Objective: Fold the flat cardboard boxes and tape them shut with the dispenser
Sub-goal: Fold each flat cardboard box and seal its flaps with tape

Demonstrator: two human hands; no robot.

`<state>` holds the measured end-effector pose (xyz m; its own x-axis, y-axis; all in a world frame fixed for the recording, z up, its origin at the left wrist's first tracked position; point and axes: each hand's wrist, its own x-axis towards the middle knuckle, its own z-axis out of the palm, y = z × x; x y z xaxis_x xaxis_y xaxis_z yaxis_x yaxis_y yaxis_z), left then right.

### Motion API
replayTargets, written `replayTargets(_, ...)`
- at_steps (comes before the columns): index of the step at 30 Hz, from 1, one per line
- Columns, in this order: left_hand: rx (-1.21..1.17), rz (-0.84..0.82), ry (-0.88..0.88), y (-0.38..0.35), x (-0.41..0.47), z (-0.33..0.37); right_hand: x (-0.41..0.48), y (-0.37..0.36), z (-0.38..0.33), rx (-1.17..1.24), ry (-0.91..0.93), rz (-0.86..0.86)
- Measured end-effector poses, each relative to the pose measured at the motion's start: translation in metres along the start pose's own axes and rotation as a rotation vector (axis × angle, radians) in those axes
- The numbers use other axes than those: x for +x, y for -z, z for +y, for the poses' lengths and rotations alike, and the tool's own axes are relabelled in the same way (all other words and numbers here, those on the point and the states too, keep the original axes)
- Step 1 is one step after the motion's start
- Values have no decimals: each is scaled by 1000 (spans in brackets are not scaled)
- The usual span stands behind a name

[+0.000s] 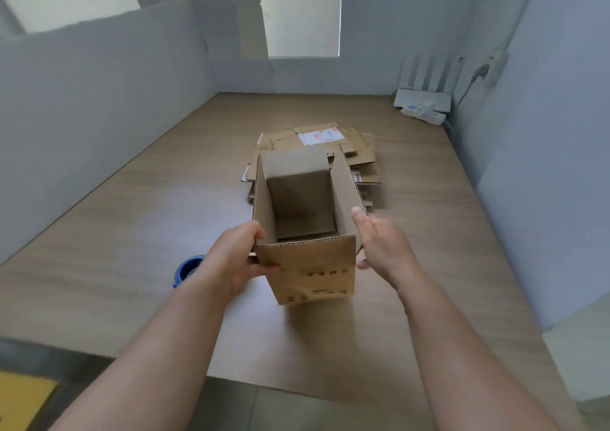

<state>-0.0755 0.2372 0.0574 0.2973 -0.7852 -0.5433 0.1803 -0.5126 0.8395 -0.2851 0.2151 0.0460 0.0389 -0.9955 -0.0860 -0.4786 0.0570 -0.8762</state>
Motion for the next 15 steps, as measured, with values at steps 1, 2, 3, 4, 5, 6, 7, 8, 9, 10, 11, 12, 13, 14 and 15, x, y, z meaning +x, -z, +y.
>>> replayTargets(1, -57, 31, -6, 7, -6, 2, 2, -4, -5, 15, 27, -26)
replayTargets(2, -100, 60, -14, 16, -12, 4, 4, -9, -9, 28, 54, -60)
replayTargets(3, -136, 93, -25, 27, -17, 5, 5, -16, -14, 32, 86, -92)
replayTargets(4, -152, 121, -36, 38, -23, 6, 6, -23, -20, 21, 123, -118)
replayTargets(5, -167, 148, -47, 49, -29, 6, 6, -31, -27, 6, 169, -134)
replayTargets(6, -184, 177, -58, 60, -33, 6, 5, -40, -35, -16, 226, -146)
replayTargets(7, -200, 206, -70, 71, -39, 6, 3, -49, -44, -54, 288, -157)
replayTargets(8, -215, 231, -86, 81, -44, 6, -1, -57, -55, -117, 344, -160)
replayTargets(9, -232, 248, -103, 91, -50, 6, -3, -65, -65, -195, 393, -141)
replayTargets(10, -253, 257, -121, 99, -57, 6, -6, -71, -77, -264, 433, -103)
replayTargets(11, -274, 259, -137, 107, -63, 7, -8, -77, -88, -313, 464, -71)
replayTargets(12, -291, 264, -150, 116, -68, 8, -10, -81, -99, -347, 497, -52)
replayTargets(13, -304, 277, -164, 124, -73, 9, -13, -87, -110, -371, 535, -43)
replayTargets(14, -308, 298, -181, 133, -78, 10, -16, -92, -121, -385, 572, -48)
replayTargets(15, -308, 324, -201, 141, -82, 12, -20, -98, -131, -385, 601, -67)
